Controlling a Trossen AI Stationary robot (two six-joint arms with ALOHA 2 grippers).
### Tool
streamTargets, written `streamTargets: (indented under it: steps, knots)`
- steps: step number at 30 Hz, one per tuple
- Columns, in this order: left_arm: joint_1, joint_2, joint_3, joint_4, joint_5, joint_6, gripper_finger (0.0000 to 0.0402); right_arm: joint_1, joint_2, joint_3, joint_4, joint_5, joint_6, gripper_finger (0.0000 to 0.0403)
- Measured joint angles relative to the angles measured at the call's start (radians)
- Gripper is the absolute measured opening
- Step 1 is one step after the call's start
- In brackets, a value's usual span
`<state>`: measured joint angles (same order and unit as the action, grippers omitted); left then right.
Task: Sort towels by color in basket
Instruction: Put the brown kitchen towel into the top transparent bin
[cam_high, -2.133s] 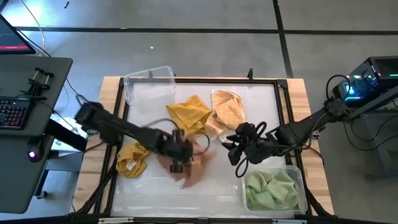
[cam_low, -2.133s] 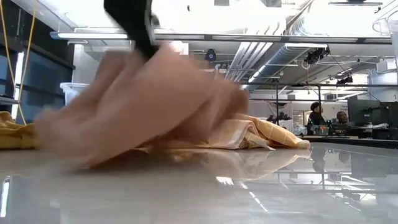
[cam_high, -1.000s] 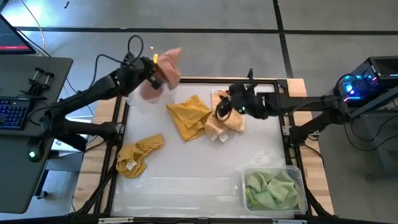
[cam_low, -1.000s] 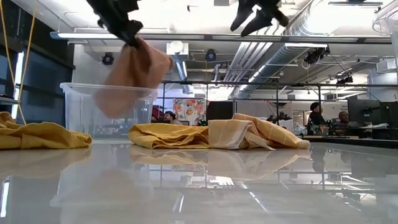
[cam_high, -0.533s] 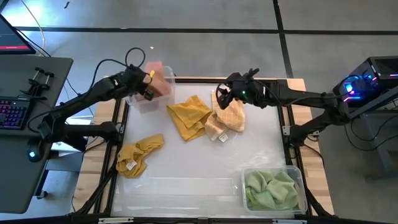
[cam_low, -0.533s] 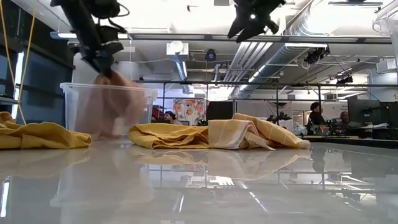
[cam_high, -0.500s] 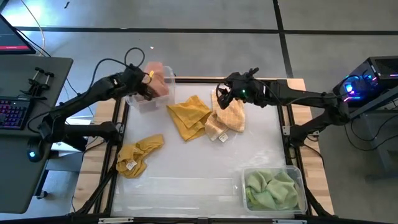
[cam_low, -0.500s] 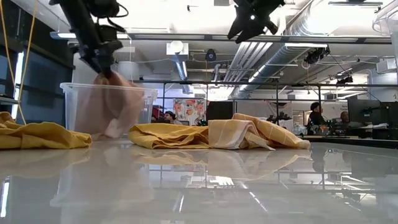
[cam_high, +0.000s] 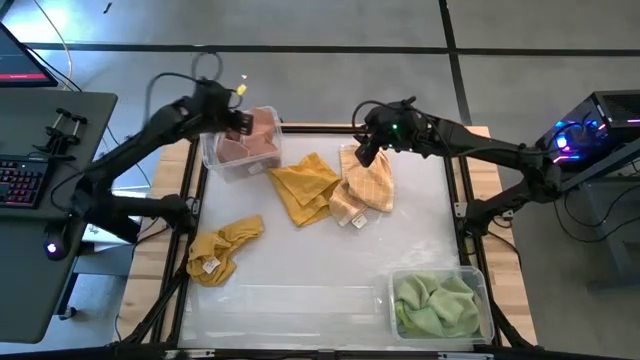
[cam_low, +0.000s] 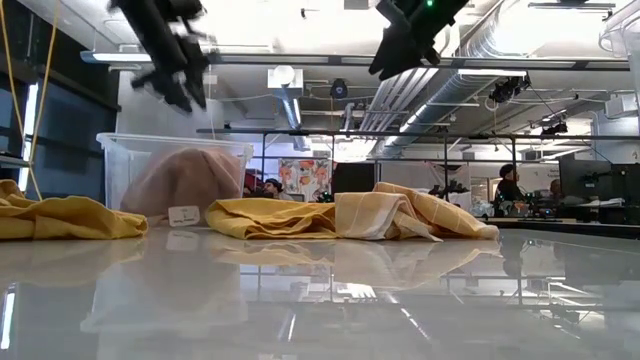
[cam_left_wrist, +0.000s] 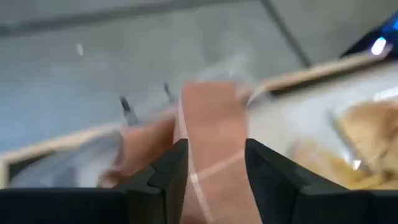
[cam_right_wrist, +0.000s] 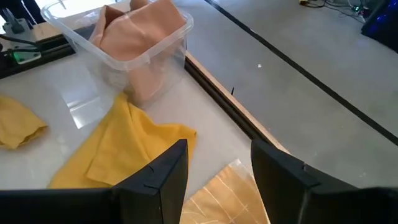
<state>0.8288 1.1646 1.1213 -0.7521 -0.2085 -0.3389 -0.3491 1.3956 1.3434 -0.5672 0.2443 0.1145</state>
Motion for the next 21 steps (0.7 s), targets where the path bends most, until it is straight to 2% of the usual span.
streamTargets:
  steps: [4, 9, 15, 21]
  knots:
    - [0.006, 0.149, -0.045, 0.009, 0.106, -0.002, 0.0098, -0.008, 0.0, 0.0, -0.016, -0.054, 0.009, 0.017]
    - [0.006, 0.294, -0.052, 0.015, 0.122, 0.005, 0.006, 0.002, 0.0, 0.0, -0.057, -0.074, 0.016, 0.017]
    - [0.034, 0.323, -0.036, -0.005, 0.167, 0.095, 0.004, 0.003, -0.001, 0.0, -0.124, -0.142, 0.024, 0.017]
    - [0.097, 0.315, 0.149, -0.21, 0.281, 0.143, 0.0041, -0.004, -0.001, 0.0, -0.136, -0.171, 0.016, 0.017]
